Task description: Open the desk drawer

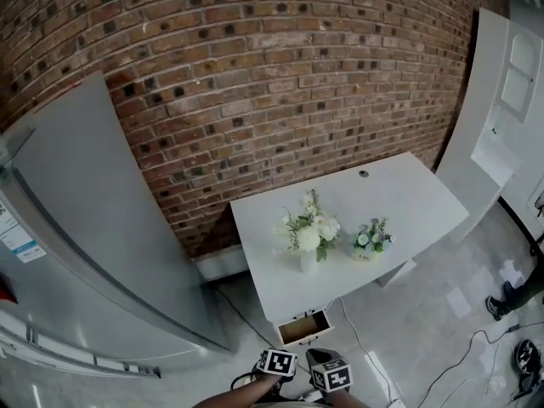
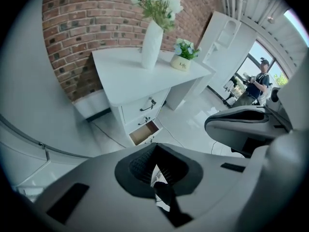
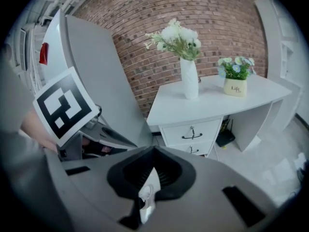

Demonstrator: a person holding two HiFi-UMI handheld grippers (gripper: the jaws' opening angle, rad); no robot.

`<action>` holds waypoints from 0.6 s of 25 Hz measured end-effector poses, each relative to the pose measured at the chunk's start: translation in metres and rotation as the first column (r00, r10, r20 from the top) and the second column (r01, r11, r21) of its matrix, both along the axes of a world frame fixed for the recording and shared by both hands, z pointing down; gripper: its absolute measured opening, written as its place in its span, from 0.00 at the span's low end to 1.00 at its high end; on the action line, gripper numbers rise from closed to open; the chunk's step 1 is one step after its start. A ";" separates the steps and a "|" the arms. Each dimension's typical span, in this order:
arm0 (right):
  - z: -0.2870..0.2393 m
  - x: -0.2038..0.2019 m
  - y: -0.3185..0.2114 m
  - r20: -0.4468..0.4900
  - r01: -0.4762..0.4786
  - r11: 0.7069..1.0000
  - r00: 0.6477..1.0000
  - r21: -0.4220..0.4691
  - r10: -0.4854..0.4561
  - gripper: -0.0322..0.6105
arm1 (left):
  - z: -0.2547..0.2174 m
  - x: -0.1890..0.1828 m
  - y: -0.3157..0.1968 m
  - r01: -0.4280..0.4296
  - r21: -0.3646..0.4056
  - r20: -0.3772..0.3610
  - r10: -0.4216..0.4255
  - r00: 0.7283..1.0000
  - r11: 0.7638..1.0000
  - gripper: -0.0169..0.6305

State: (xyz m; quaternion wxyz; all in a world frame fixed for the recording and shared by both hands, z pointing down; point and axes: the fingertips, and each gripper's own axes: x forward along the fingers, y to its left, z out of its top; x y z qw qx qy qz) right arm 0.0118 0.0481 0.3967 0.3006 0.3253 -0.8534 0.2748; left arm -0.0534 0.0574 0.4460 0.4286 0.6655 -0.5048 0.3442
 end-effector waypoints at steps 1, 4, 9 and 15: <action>0.000 -0.003 -0.001 -0.004 0.005 1.000 1.000 -0.002 -0.005 0.07 | 0.001 -0.004 -0.001 0.010 -0.002 0.000 -0.010 1.000 1.000 0.04; 0.000 -0.012 0.001 -0.010 0.011 1.000 1.000 -0.020 -0.011 0.07 | 0.001 -0.019 0.002 0.058 -0.010 -0.005 -0.058 0.998 0.998 0.04; 0.001 -0.021 0.003 -0.053 0.033 0.999 0.998 -0.015 -0.033 0.07 | -0.001 -0.030 0.007 0.080 -0.018 -0.023 -0.081 0.996 0.997 0.04; -0.007 -0.045 0.011 -0.038 0.034 0.999 0.999 -0.014 -0.035 0.07 | -0.001 -0.045 0.014 0.065 -0.028 -0.024 -0.066 0.998 0.997 0.04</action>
